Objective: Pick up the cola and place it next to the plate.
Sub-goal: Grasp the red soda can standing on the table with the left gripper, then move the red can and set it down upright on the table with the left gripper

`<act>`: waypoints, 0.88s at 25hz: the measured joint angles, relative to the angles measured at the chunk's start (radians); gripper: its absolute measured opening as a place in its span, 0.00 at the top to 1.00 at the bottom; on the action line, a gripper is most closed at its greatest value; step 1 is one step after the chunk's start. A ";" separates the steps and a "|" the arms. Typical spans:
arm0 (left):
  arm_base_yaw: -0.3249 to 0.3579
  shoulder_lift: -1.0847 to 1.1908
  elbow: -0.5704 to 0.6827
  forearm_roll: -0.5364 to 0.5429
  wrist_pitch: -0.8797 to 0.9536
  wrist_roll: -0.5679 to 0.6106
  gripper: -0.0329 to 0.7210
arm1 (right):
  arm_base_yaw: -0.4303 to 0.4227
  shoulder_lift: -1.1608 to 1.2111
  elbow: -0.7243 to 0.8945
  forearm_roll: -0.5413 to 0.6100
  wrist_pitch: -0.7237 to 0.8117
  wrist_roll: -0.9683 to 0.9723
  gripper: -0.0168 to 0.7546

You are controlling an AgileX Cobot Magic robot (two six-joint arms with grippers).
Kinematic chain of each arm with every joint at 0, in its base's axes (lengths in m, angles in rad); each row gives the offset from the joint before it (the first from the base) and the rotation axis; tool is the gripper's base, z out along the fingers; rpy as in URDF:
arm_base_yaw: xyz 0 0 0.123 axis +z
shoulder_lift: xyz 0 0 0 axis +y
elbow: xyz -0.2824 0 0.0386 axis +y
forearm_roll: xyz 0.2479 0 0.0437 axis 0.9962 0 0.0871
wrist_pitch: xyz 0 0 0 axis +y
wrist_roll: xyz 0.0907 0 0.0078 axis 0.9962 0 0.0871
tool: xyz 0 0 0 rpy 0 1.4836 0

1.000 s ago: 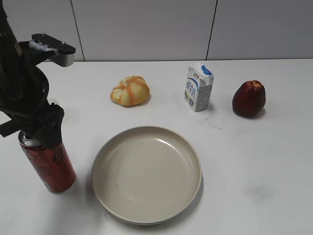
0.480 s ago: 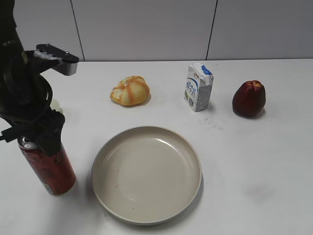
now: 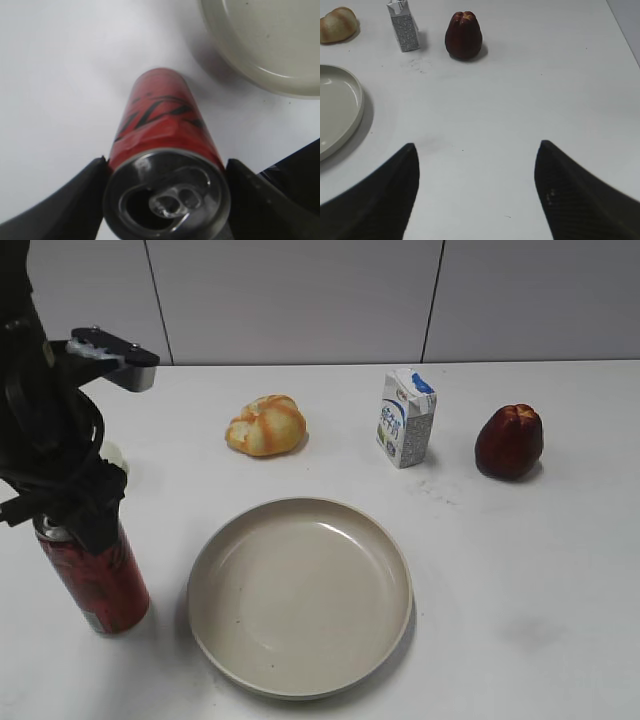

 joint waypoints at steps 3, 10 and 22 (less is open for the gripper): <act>0.000 0.001 -0.043 0.037 0.012 0.000 0.26 | 0.000 0.000 0.000 0.000 0.000 0.000 0.23; 0.000 0.028 -0.281 0.098 0.017 0.000 0.26 | 0.000 0.000 0.000 0.000 0.000 0.000 0.23; -0.034 0.409 -0.853 -0.049 0.019 0.000 0.26 | 0.000 0.000 0.000 0.000 0.000 0.000 0.23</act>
